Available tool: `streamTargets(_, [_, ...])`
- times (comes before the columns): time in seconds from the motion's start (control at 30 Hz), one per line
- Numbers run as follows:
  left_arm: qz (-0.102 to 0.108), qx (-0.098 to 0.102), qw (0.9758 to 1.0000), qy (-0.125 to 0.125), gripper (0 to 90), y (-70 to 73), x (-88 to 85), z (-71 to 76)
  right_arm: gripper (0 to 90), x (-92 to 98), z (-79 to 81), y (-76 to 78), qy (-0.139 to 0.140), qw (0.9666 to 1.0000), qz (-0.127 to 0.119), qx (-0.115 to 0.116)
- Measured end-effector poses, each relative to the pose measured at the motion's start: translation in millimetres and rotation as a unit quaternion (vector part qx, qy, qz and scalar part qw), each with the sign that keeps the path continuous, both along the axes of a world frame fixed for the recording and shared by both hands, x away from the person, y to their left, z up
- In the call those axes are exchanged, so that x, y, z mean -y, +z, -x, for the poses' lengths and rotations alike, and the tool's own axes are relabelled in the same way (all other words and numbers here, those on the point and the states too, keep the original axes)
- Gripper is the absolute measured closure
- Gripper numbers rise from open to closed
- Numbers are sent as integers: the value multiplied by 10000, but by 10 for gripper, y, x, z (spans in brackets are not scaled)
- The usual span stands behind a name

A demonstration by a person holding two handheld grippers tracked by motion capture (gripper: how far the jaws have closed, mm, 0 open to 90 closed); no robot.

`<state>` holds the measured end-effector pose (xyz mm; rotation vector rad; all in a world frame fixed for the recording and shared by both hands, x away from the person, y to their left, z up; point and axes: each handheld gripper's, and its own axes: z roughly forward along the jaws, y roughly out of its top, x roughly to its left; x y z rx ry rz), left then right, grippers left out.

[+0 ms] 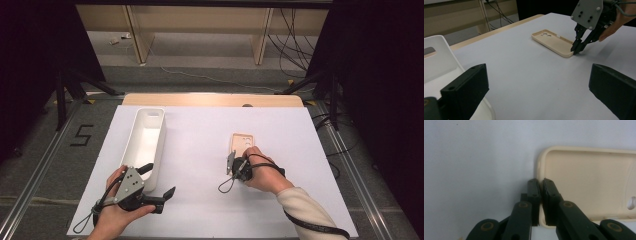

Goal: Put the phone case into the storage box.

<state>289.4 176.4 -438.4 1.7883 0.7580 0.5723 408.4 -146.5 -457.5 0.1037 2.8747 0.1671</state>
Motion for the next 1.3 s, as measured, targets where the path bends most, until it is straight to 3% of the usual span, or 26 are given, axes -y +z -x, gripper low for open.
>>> streamTargets(0.53, [14,1,10000,-1,21,-1,-4,0,884,29,12,47,111,9999,-76,96])
streamTargets(1.3, [29,-17,10000,11,26,1,-13,1,884,116,142,284,248,9966,-696,362])
